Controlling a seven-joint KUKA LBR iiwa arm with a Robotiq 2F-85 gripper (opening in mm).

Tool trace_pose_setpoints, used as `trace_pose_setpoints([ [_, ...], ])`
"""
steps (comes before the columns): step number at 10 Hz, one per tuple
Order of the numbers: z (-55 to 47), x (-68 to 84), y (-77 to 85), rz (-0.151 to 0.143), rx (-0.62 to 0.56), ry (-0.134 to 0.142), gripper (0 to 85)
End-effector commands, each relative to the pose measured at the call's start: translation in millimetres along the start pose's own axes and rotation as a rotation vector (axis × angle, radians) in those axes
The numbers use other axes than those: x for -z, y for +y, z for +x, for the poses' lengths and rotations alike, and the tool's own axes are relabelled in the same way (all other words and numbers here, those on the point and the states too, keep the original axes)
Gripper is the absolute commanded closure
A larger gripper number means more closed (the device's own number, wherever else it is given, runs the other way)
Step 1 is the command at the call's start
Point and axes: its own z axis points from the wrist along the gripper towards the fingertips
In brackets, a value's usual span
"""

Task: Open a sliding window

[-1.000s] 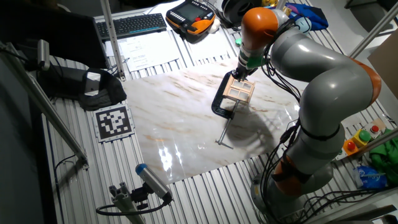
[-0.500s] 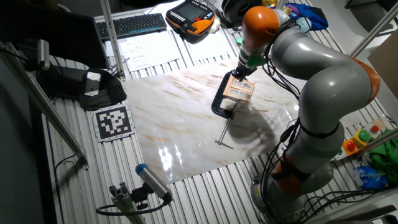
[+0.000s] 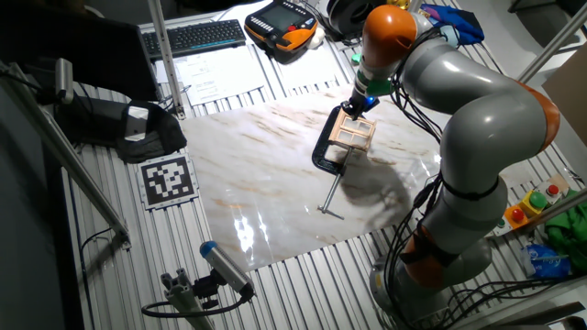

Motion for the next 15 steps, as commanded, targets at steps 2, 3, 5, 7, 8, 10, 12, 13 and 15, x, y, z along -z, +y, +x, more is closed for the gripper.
trace_pose_setpoints([
  [2, 0.0, 0.0, -0.2, 0.003, 0.004, -0.005, 85.0],
  [3, -0.2, -0.1, -0.2, 0.004, 0.006, -0.006, 85.0],
  [5, 0.1, 0.2, -0.3, 0.006, 0.008, -0.006, 85.0],
  [7, 0.0, 0.2, -0.3, 0.012, 0.006, -0.007, 85.0],
  [8, -0.1, 0.1, -0.3, 0.012, 0.005, -0.008, 85.0],
  [10, -0.1, 0.0, -0.4, 0.015, 0.005, -0.009, 85.0],
  [12, -0.6, -0.8, -0.8, 0.021, 0.003, -0.009, 85.0],
  [13, -0.7, -2.4, -1.0, 0.021, 0.001, -0.009, 85.0],
  [15, -0.8, -8.9, -2.2, 0.021, -0.002, -0.012, 85.0],
])
